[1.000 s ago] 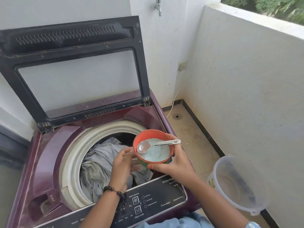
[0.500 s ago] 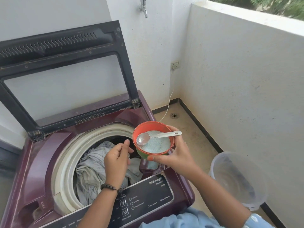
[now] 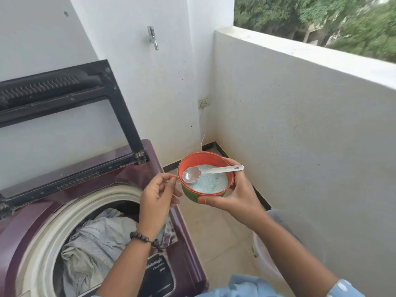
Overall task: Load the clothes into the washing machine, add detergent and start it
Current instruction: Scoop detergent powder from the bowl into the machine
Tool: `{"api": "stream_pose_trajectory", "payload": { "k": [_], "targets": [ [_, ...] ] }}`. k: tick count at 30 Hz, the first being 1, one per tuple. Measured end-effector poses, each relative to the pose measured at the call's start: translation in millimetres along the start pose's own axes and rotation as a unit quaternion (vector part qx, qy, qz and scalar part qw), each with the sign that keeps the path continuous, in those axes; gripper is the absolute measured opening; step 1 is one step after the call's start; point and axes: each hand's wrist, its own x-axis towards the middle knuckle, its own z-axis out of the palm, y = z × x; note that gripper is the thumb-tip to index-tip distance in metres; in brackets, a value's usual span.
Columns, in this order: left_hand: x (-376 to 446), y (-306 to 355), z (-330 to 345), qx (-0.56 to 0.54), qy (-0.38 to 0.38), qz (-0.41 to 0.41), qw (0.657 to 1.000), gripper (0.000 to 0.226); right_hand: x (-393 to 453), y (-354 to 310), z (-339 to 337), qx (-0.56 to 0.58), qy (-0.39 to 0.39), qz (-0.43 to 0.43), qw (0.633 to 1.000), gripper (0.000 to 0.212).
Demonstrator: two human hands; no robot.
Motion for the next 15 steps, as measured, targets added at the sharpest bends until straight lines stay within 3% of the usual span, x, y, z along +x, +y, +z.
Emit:
{"api": "stream_pose_trajectory", "payload": {
  "k": [15],
  "targets": [
    [26.2, 83.4, 166.5, -0.022, -0.094, 0.072, 0.993, 0.012, 2.4, -5.2, -177.0, 0.020, 0.126, -0.017, 0.992, 0.091]
  ]
}}
